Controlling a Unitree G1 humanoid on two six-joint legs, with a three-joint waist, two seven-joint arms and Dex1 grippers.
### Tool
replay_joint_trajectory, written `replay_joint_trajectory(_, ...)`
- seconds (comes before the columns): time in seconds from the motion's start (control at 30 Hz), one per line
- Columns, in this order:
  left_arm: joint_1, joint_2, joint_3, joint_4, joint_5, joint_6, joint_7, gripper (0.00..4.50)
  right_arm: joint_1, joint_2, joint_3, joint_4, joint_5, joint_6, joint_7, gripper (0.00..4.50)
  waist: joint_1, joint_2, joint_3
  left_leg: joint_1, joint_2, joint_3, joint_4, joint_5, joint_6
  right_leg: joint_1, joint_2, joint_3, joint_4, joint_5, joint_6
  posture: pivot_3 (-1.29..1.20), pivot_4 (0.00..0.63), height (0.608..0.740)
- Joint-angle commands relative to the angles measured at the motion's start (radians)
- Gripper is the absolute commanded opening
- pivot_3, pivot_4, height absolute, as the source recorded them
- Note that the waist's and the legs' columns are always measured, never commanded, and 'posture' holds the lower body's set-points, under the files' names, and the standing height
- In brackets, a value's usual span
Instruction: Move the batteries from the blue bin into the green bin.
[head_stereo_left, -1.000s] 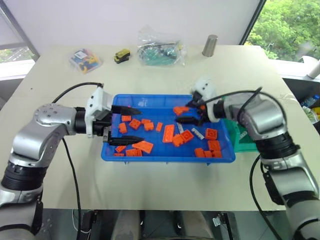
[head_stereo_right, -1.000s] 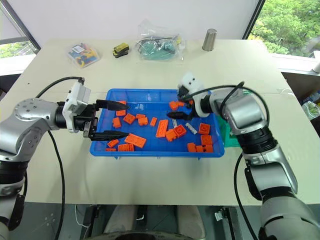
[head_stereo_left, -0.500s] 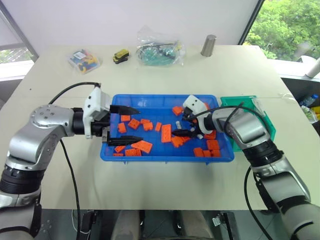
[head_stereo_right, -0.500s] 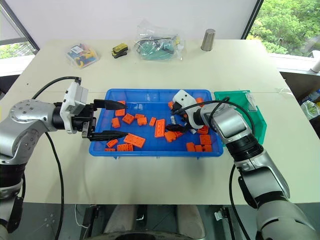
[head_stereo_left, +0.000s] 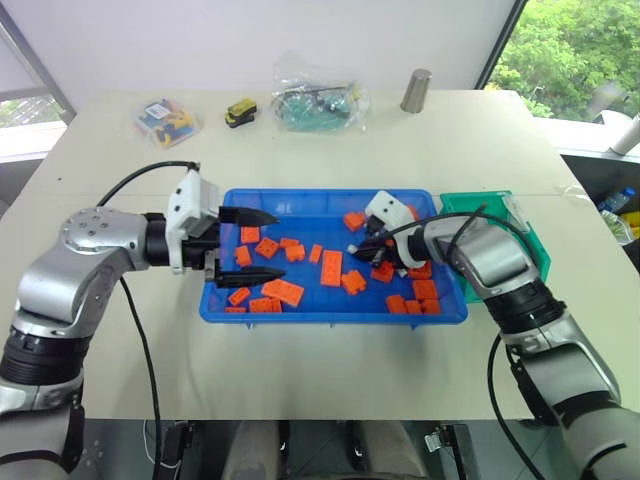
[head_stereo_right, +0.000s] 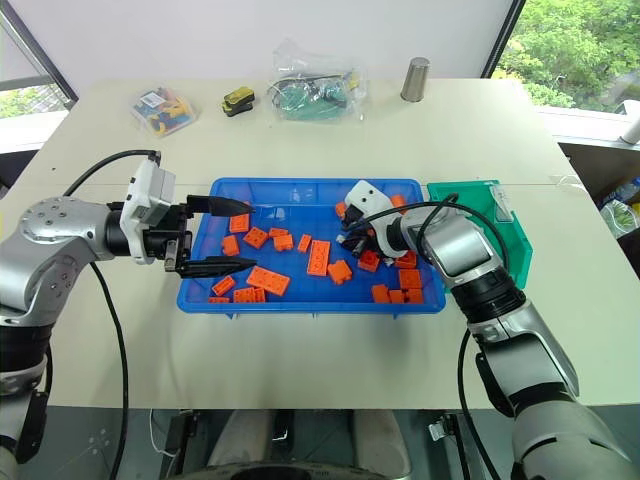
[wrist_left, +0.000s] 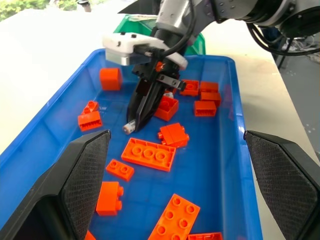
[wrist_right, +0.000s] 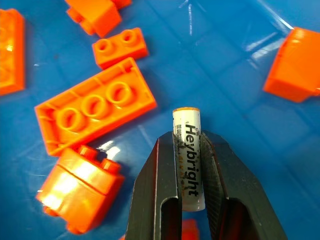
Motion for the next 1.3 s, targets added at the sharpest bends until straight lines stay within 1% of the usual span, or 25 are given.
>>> replay_joint_trajectory(0.03, -0.023, -0.007, 0.017, -0.006, -0.013, -0.012, -0.004, 4.50, -0.062, 0.024, -0.177, -0.126, 0.109, 0.124, -0.029, 0.05, 0.001, 0.000, 0.000, 0.000, 0.000, 0.000, 0.000, 0.000, 0.000, 0.000, 0.000, 0.000, 0.000, 0.000, 0.000, 0.00, 0.150, 0.739)
replay_joint_trajectory(0.1, -0.023, -0.011, 0.014, -0.009, -0.014, -0.010, -0.004, 4.50, -0.089, 0.009, -0.283, -0.163, 0.155, 0.203, -0.054, 0.05, 0.003, 0.000, 0.000, 0.000, 0.000, 0.000, 0.000, 0.000, 0.000, 0.000, 0.000, 0.000, 0.000, 0.000, 0.000, 0.00, 0.150, 0.739)
replay_joint_trajectory(0.17, -0.023, -0.014, 0.012, -0.007, -0.011, -0.012, -0.008, 4.50, -0.095, -0.049, -0.367, -0.183, 0.177, 0.251, -0.069, 0.05, 0.009, 0.000, 0.000, 0.000, 0.000, 0.000, 0.000, 0.000, 0.000, 0.000, -0.001, 0.000, 0.000, 0.000, 0.000, 0.00, 0.150, 0.739)
replay_joint_trajectory(0.33, -0.035, -0.021, 0.003, 0.018, -0.002, -0.022, -0.021, 4.50, -0.001, -0.302, -0.480, -0.164, 0.155, 0.227, -0.059, 0.05, 0.022, -0.001, 0.000, 0.000, -0.001, -0.001, 0.000, -0.001, 0.001, 0.003, -0.003, -0.002, -0.004, 0.000, 0.000, 0.00, 0.150, 0.739)
replay_joint_trajectory(0.4, -0.041, -0.023, -0.002, 0.030, 0.003, -0.029, -0.030, 4.50, 0.047, -0.375, -0.509, -0.140, 0.148, 0.211, -0.060, 0.05, 0.018, -0.001, 0.000, 0.000, -0.002, 0.000, 0.000, -0.001, 0.001, 0.002, -0.003, -0.002, -0.005, 0.000, 0.000, 0.00, 0.150, 0.739)
replay_joint_trajectory(0.47, -0.047, -0.028, -0.007, 0.042, 0.008, -0.035, -0.037, 4.50, 0.084, -0.414, -0.520, -0.128, 0.141, 0.196, -0.072, 0.05, 0.006, -0.001, 0.000, 0.000, -0.001, 0.001, -0.001, -0.001, 0.001, 0.002, -0.002, -0.002, -0.004, 0.000, 0.000, 0.00, 0.150, 0.739)
replay_joint_trajectory(0.57, -0.064, -0.042, -0.021, 0.060, 0.017, -0.043, -0.042, 4.50, 0.126, -0.418, -0.544, -0.114, 0.154, 0.194, -0.089, 0.05, -0.013, -0.001, 0.000, 0.002, 0.000, 0.001, -0.002, -0.001, 0.001, 0.002, 0.000, 0.001, -0.004, 0.000, 0.000, 0.00, 0.150, 0.739)
replay_joint_trajectory(0.63, -0.077, -0.051, -0.030, 0.067, 0.021, -0.046, -0.045, 4.50, 0.137, -0.406, -0.546, -0.114, 0.162, 0.194, -0.100, 1.08, -0.022, -0.001, 0.000, 0.002, 0.000, 0.000, -0.002, -0.001, 0.001, 0.002, 0.001, 0.001, -0.003, 0.000, 0.000, 0.00, 0.150, 0.739)
replay_joint_trajectory(0.7, -0.085, -0.054, -0.036, 0.071, 0.022, -0.047, -0.047, 4.50, 0.140, -0.403, -0.532, -0.105, 0.148, 0.169, -0.118, 2.01, -0.025, -0.001, 0.000, 0.002, 0.000, 0.000, -0.002, -0.001, 0.001, 0.002, 0.002, 0.001, -0.003, 0.000, 0.000, 0.00, 0.150, 0.739)
replay_joint_trajectory(0.87, -0.090, -0.053, -0.036, 0.072, 0.023, -0.047, -0.053, 4.50, 0.114, -0.411, -0.485, -0.085, 0.136, 0.100, -0.108, 4.37, -0.023, -0.001, 0.000, 0.001, 0.000, 0.000, -0.002, -0.001, 0.001, 0.001, 0.001, 0.001, -0.003, 0.000, 0.000, 0.00, 0.150, 0.739)
replay_joint_trajectory(0.93, -0.084, -0.051, -0.034, 0.065, 0.022, -0.048, -0.054, 4.50, 0.089, -0.411, -0.436, -0.083, 0.123, 0.041, -0.084, 4.37, -0.023, -0.001, 0.000, 0.001, 0.000, 0.001, -0.002, -0.001, 0.001, 0.002, 0.001, 0.001, -0.003, 0.000, 0.000, 0.00, 0.150, 0.739)
replay_joint_trajectory(1.07, -0.067, -0.051, -0.026, 0.048, 0.021, -0.048, -0.040, 4.50, 0.058, -0.394, -0.257, -0.165, 0.103, -0.048, 0.021, 4.37, -0.025, -0.001, 0.000, 0.002, 0.001, 0.000, -0.002, -0.001, 0.001, 0.001, 0.001, 0.001, -0.003, 0.000, 0.000, 0.00, 0.150, 0.739)
replay_joint_trajectory(1.2, -0.054, -0.048, -0.018, 0.030, 0.017, -0.045, -0.028, 4.50, 0.041, -0.362, -0.170, -0.166, 0.080, -0.091, 0.058, 4.37, -0.021, -0.001, 0.000, 0.001, 0.001, 0.000, -0.002, -0.001, 0.001, 0.001, 0.001, 0.001, -0.003, 0.000, 0.000, 0.00, 0.150, 0.739)
replay_joint_trajectory(1.3, -0.047, -0.043, -0.008, 0.018, 0.012, -0.038, -0.018, 4.50, 0.059, -0.371, -0.105, -0.169, 0.043, -0.164, 0.104, 4.37, -0.015, -0.001, 0.000, 0.001, 0.000, 0.000, -0.001, -0.001, 0.001, 0.001, 0.000, 0.001, -0.003, 0.000, 0.000, 0.00, 0.150, 0.739)
